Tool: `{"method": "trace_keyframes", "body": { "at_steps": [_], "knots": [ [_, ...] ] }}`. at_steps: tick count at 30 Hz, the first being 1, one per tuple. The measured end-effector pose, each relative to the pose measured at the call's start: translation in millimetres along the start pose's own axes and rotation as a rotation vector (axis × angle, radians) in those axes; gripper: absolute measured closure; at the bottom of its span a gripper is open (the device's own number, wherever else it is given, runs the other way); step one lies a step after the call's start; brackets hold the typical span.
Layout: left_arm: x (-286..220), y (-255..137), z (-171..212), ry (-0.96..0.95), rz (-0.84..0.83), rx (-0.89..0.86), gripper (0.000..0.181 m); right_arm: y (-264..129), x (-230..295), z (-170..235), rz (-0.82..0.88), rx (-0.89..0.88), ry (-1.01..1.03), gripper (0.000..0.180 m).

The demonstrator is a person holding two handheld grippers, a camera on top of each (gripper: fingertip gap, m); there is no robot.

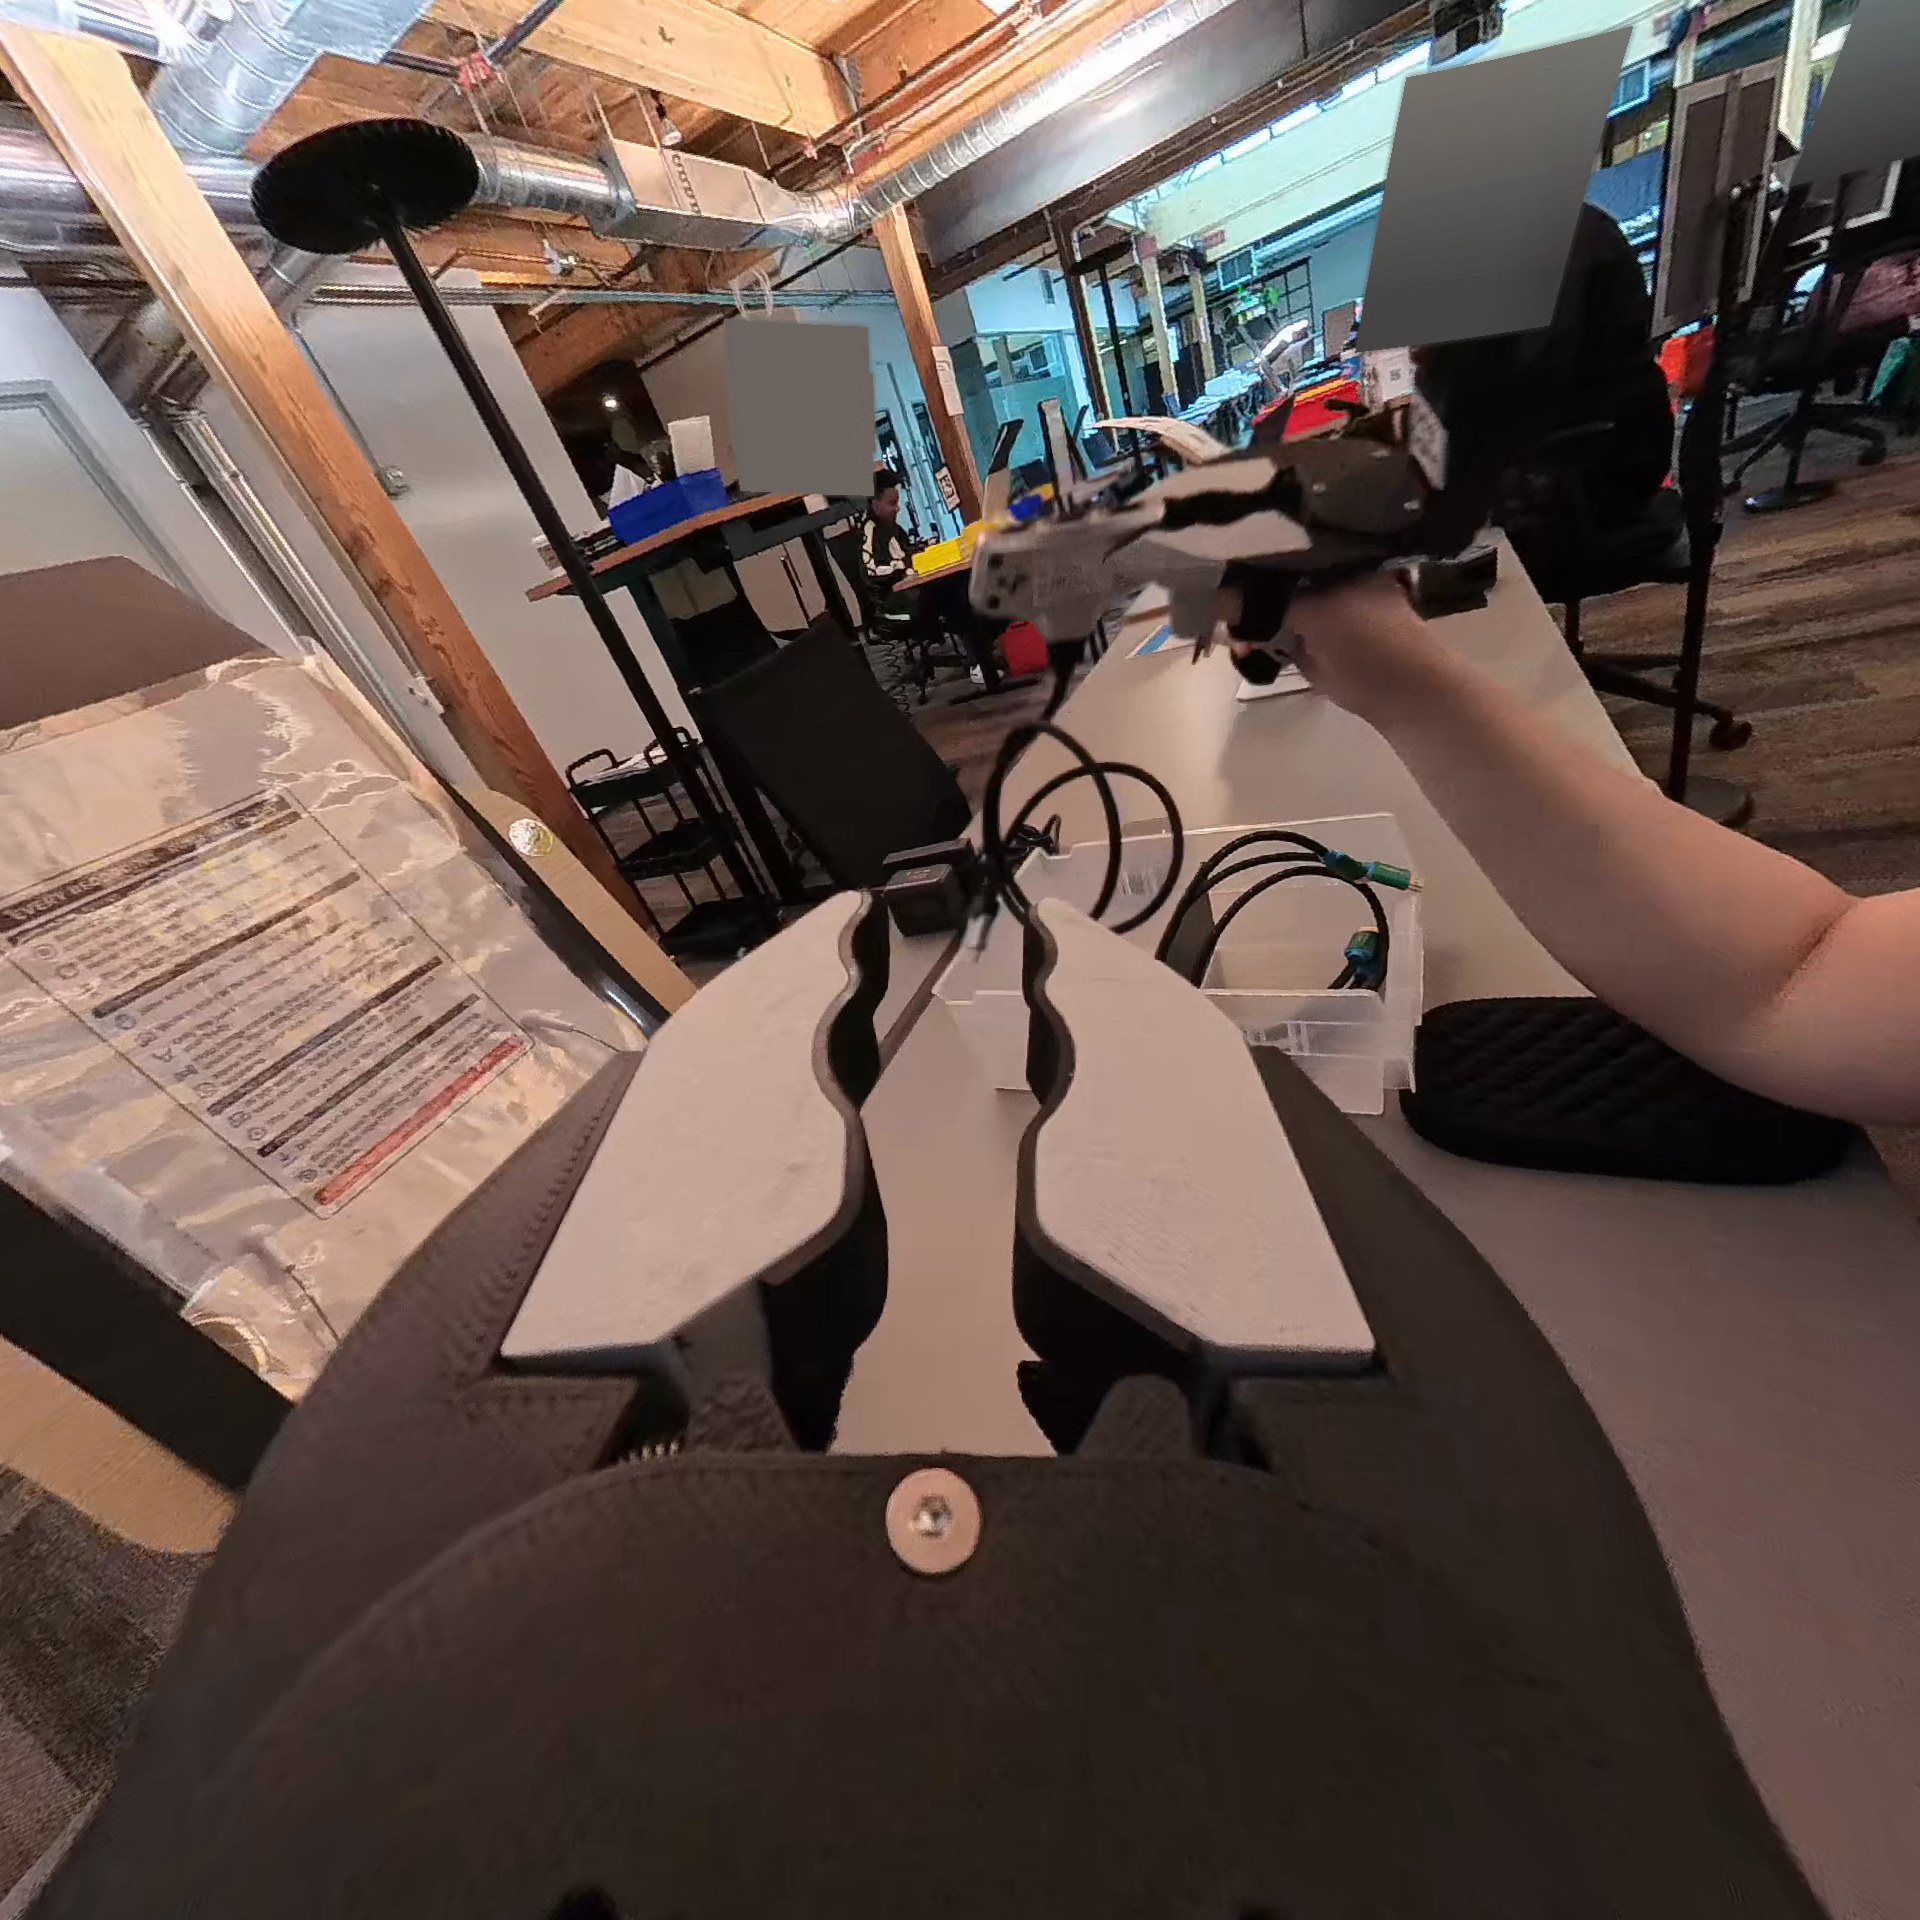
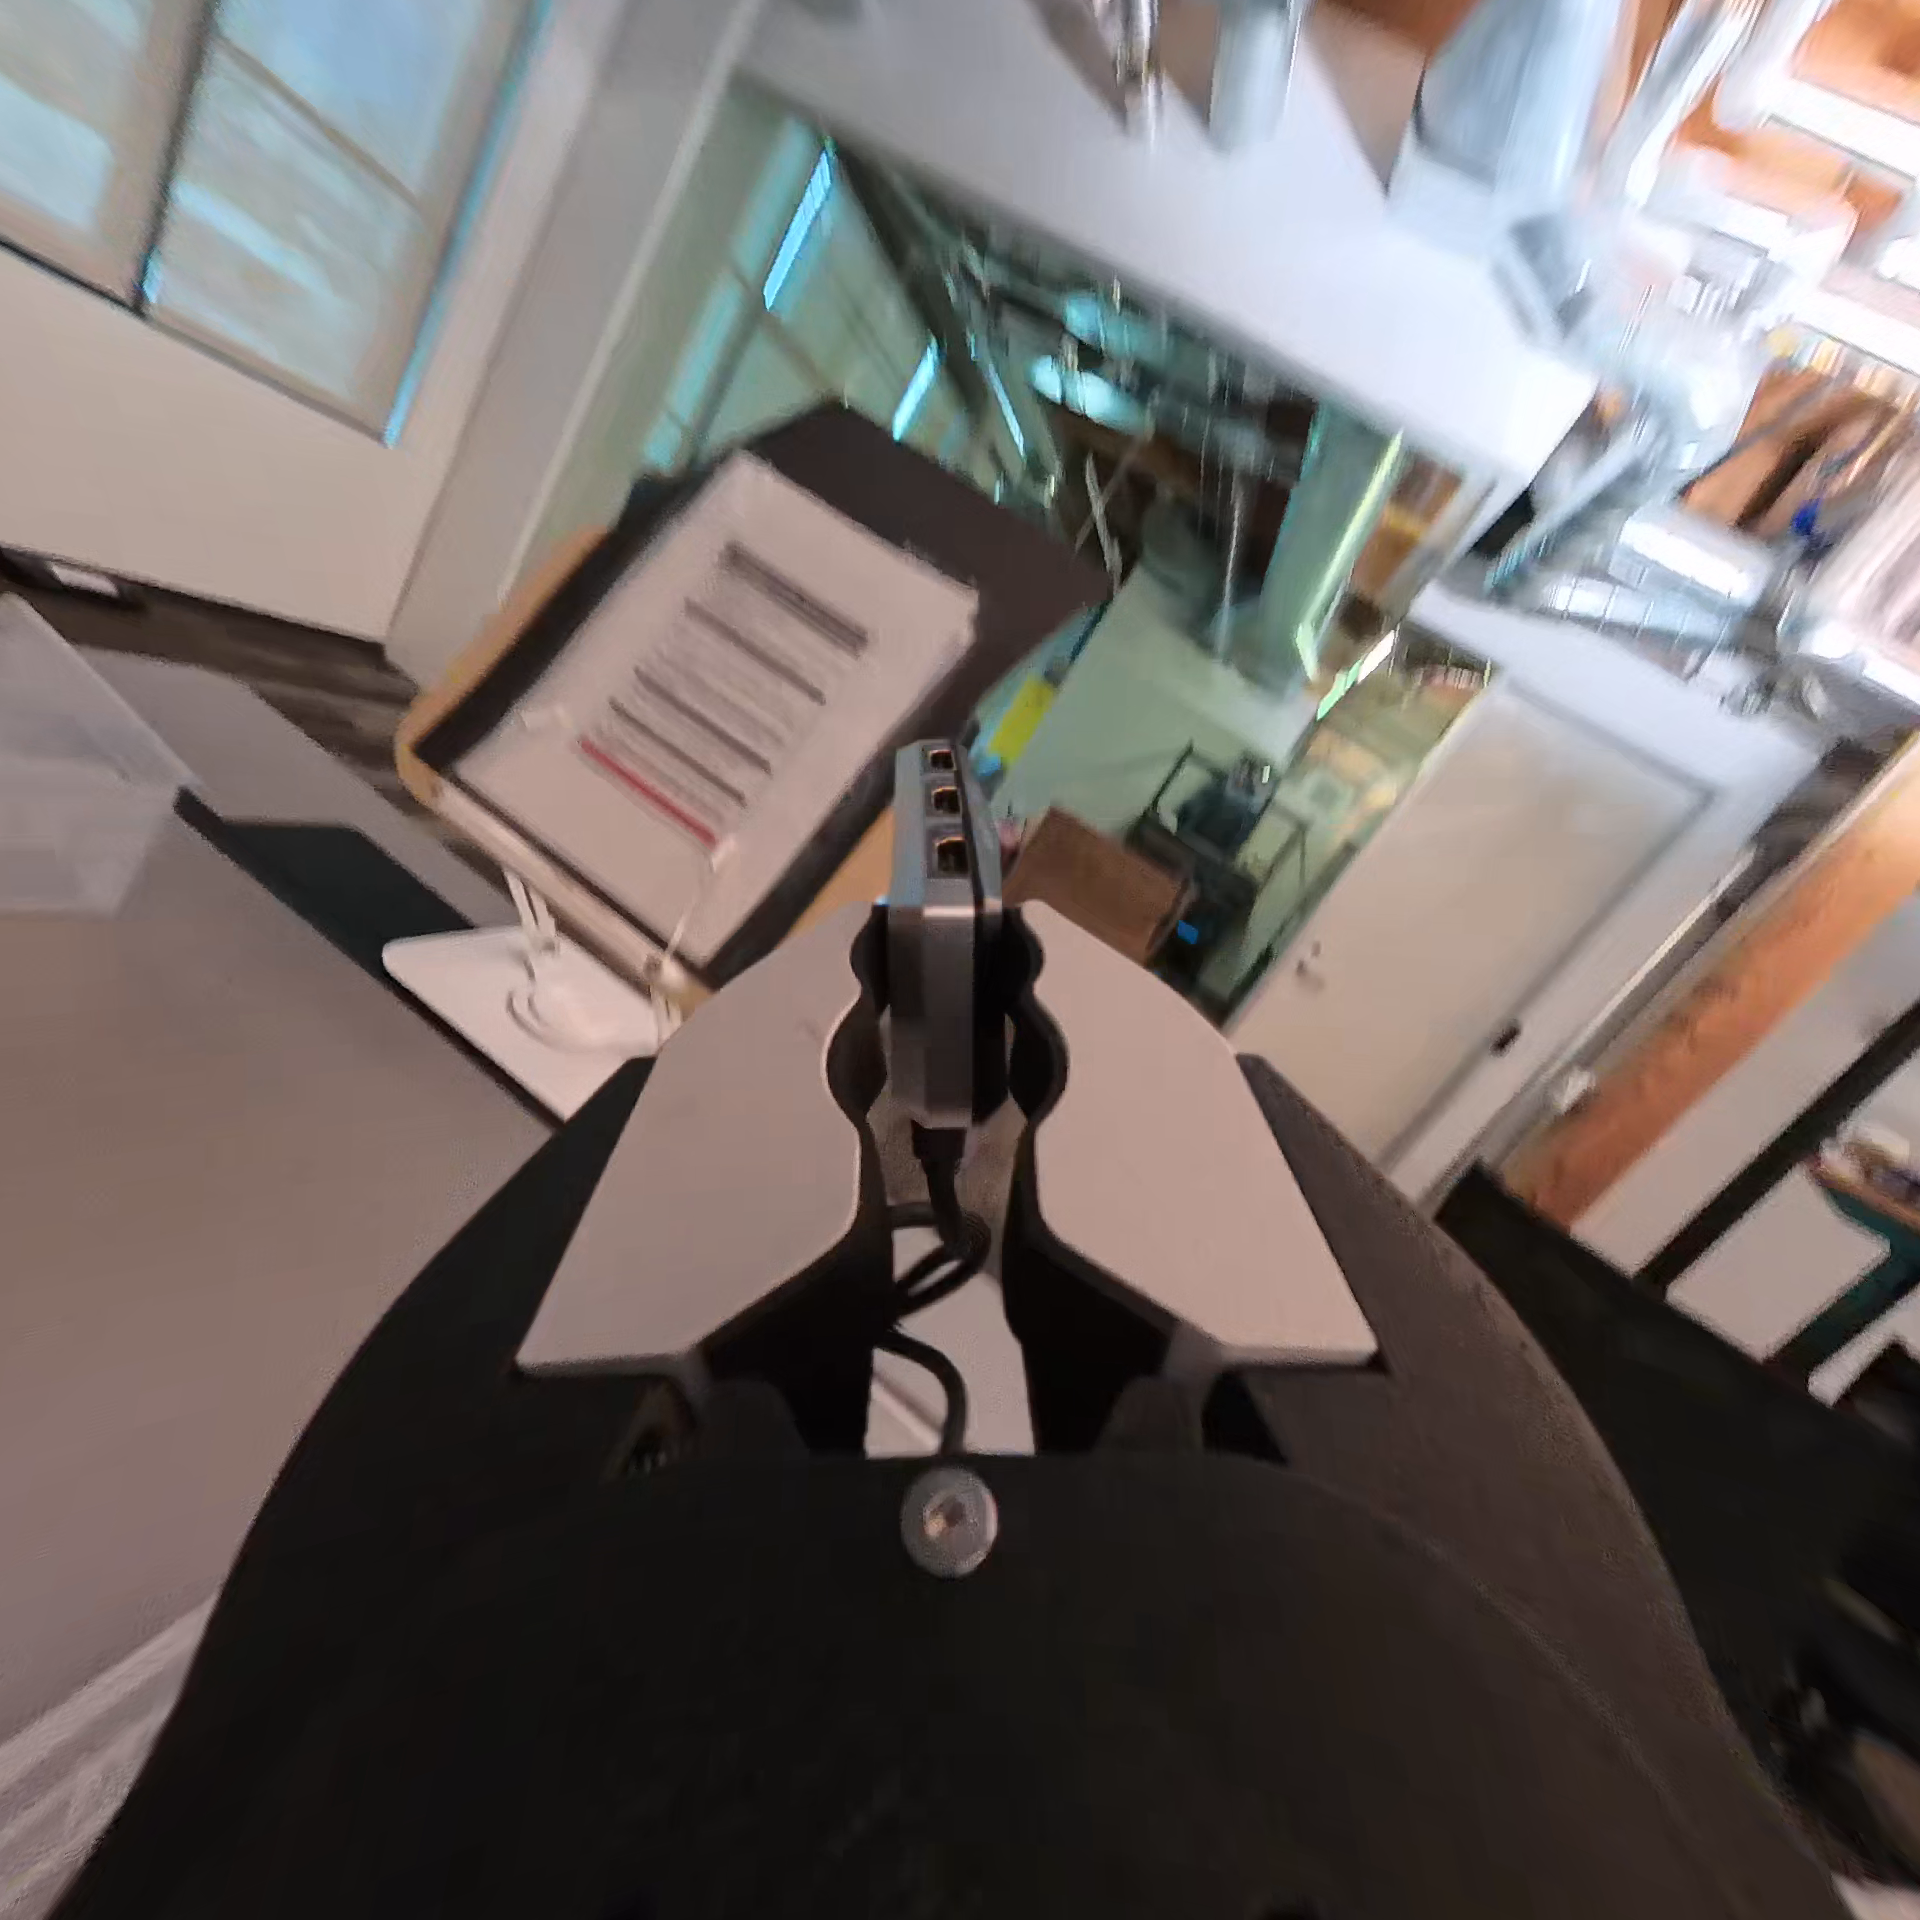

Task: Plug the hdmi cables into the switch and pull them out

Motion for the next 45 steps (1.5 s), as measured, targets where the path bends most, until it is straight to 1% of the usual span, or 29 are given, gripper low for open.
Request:
{"method": "trace_keyframes", "body": {
  "at_steps": [1,3,5,6,9,11,15,19,23,26,29,32,34,35,37,39,42,43,45],
  "knots": [
    [-0.8,1.1,0.9,0.000,0.006,0.007,0.157,0.8,-2.9,12.1,0.001,0.050,0.019,0.159],
    [-2.7,3.7,3.4,0.012,0.014,0.027,0.157,3.0,-4.2,36.0,-0.023,0.159,0.010,0.159],
    [-4.8,6.5,6.0,0.028,0.024,0.047,0.158,3.9,-3.3,62.1,-0.041,0.301,-0.064,0.159],
    [-5.8,7.8,7.5,0.032,0.033,0.057,0.158,4.3,-1.8,75.1,-0.072,0.373,-0.065,0.158],
    [-7.7,11.3,11.3,0.038,0.046,0.080,0.159,3.5,6.0,102.4,-0.163,0.507,-0.118,0.157],
    [-8.3,12.6,12.6,0.044,0.048,0.091,0.159,4.3,16.2,104.7,-0.265,0.503,-0.113,0.156],
    [-9.8,13.3,12.9,0.046,0.054,0.091,0.160,6.2,38.9,108.4,-0.455,0.558,-0.109,0.155],
    [-11.5,14.5,13.8,0.051,0.058,0.103,0.161,19.1,60.1,125.7,-0.536,0.670,-0.141,0.154],
    [-13.6,16.2,14.6,0.057,0.068,0.112,0.161,31.2,81.7,151.8,-0.602,0.828,-0.152,0.153],
    [-13.7,16.8,15.2,0.057,0.070,0.114,0.162,36.6,89.7,160.3,-0.617,0.871,-0.180,0.153],
    [-13.1,17.2,16.2,0.052,0.070,0.117,0.162,38.7,90.9,162.6,-0.605,0.878,-0.167,0.153],
    [-13.2,18.4,17.9,0.047,0.073,0.126,0.162,39.1,92.6,169.1,-0.585,0.898,-0.065,0.151],
    [-13.8,19.1,18.7,0.048,0.077,0.136,0.162,38.9,91.7,171.1,-0.572,0.922,-0.004,0.146],
    [-14.0,18.9,18.6,0.052,0.077,0.142,0.162,38.7,87.7,168.7,-0.546,0.950,0.013,0.140],
    [-13.0,16.3,16.1,0.069,0.060,0.149,0.161,36.0,76.2,154.4,-0.503,0.971,0.056,0.133],
    [-8.4,9.4,8.3,0.093,-0.001,0.133,0.164,28.8,60.5,128.8,-0.449,0.910,0.080,0.128],
    [3.7,-12.7,-8.8,0.097,-0.127,0.109,0.160,6.3,32.3,85.9,-0.311,0.812,0.107,0.120],
    [9.4,-23.3,-13.9,0.099,-0.189,0.118,0.157,-6.2,21.1,76.7,-0.226,0.823,0.110,0.121],
    [23.3,-48.4,-19.6,0.109,-0.353,0.196,0.150,-39.0,4.1,71.1,-0.110,0.963,0.144,0.120]
  ]
}}
Point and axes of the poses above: each gripper's, where its closed fingertips meet, y out along the fingers, z out of its underside, x = y × z across the jaws, the point moved 9 cm from there along -y, back along the fingers, and after that the axes turned 14 degrees about -x, right-handed, at the moved point
